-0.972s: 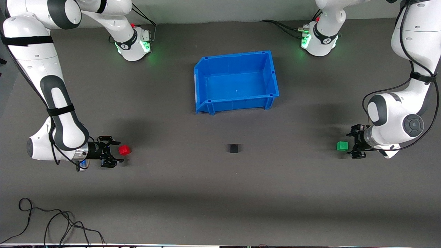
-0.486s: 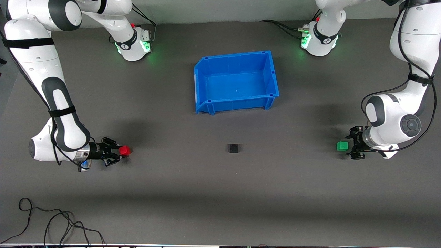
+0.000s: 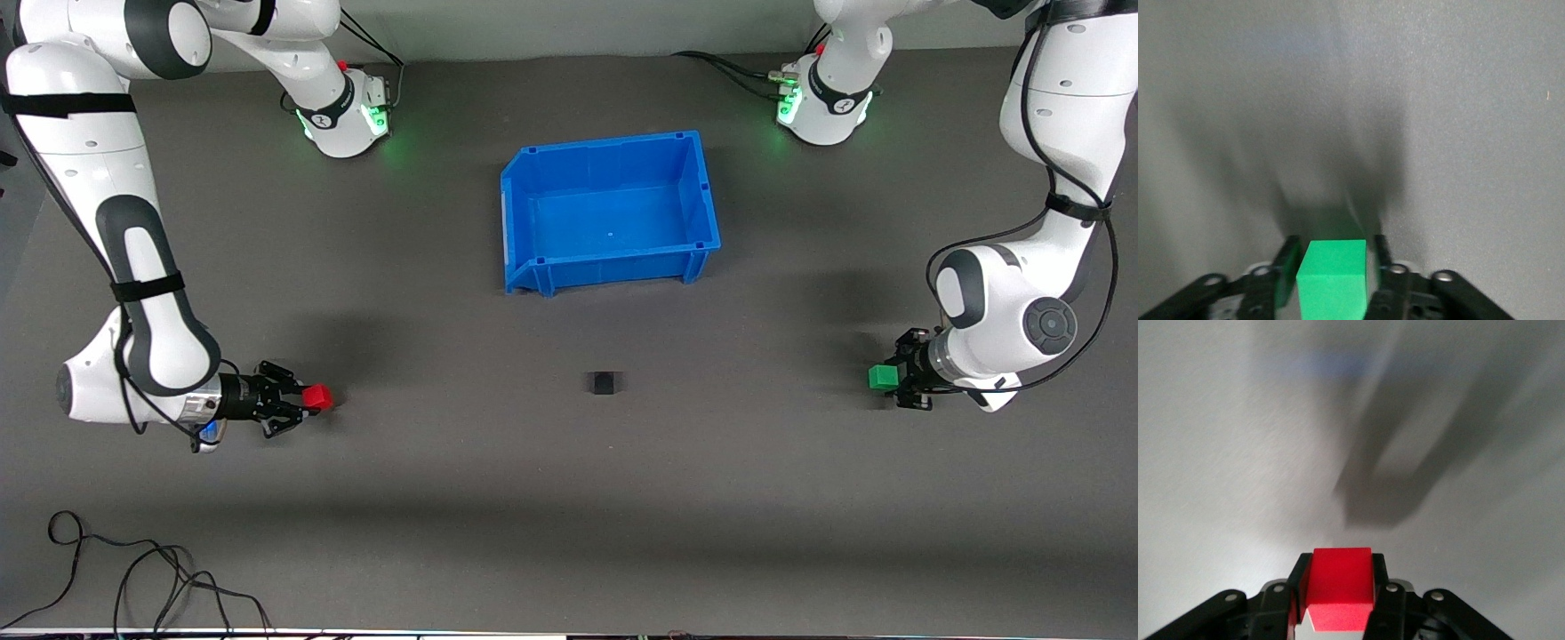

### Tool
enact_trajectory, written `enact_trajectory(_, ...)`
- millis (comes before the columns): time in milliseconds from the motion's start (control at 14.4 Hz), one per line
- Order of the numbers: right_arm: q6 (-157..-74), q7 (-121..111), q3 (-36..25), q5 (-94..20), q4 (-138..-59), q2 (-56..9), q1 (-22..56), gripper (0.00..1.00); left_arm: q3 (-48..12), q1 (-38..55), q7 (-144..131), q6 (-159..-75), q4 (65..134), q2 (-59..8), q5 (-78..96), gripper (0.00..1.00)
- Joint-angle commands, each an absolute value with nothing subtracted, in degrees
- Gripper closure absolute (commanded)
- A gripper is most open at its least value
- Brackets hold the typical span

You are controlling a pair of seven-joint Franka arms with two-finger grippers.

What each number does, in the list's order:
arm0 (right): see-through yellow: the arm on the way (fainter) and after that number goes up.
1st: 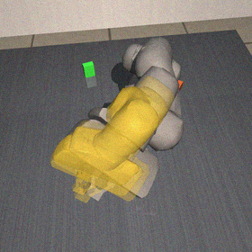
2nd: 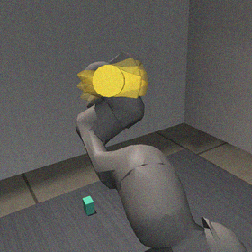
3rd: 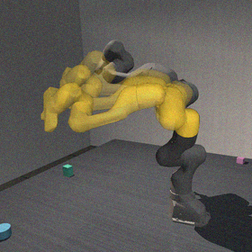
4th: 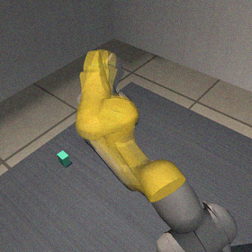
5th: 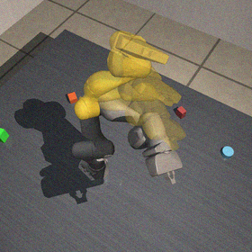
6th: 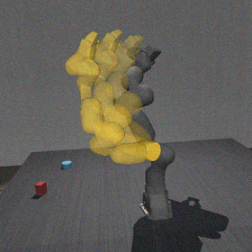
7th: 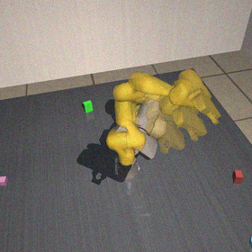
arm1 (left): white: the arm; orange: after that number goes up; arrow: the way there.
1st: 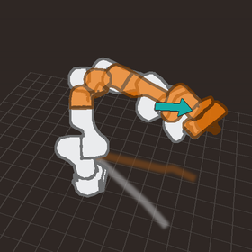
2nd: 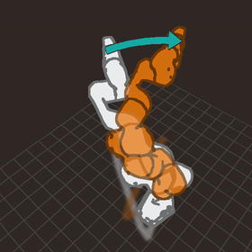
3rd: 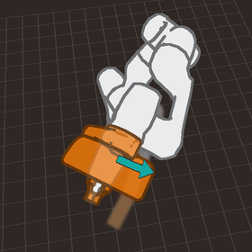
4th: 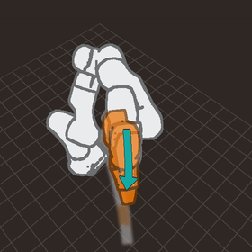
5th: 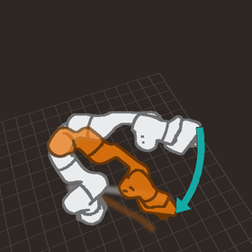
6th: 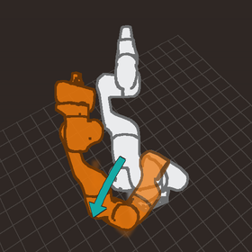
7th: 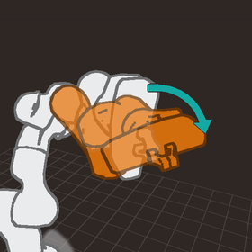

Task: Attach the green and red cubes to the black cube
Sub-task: 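Carry the red cube while the left gripper carries the green cube toward the black cube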

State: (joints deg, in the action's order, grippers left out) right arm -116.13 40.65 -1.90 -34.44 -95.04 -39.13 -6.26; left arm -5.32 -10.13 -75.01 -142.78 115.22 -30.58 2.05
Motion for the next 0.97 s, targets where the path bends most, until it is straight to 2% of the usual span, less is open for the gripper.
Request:
enact_trajectory(0, -112.77, 44.55, -2.02, -35.51, -92.2, -38.5, -5.72, 0.75, -4.83, -9.67, -74.97, -143.17, 116.37, -29.71, 2.46, 0.88)
enact_trajectory(139, -112.85, 47.1, -1.59, -35.51, -91.85, -38.23, -5.36, 0.75, -4.92, -9.67, -75.32, -142.91, 115.76, -29.01, 2.46, 1.0)
enact_trajectory(278, -113.03, 48.16, -1.49, -35.68, -91.41, -38.23, -4.31, 0.75, -5.27, -9.23, -76.72, -140.12, 113.48, -27.52, 2.55, 1.0)
enact_trajectory(486, -114.08, 50.88, -1.49, -37.43, -91.41, -38.23, -1.86, 0.75, -5.27, -5.81, -79.69, -129.75, 106.46, -27.86, 3.51, 1.0)
enact_trajectory(694, -119.86, 55.7, -1.5, -39.81, -91.5, -39.11, 3.41, 0.75, -5.27, -0.37, -90.41, -129.38, 101.88, -30.14, 3.52, 1.0)
enact_trajectory(903, -126.63, 62.38, -1.58, -43.76, -91.58, -39.9, 10.79, 0.76, -5.27, 5.6, -97.62, -129.81, 100.64, -32.42, 3.52, 1.0)
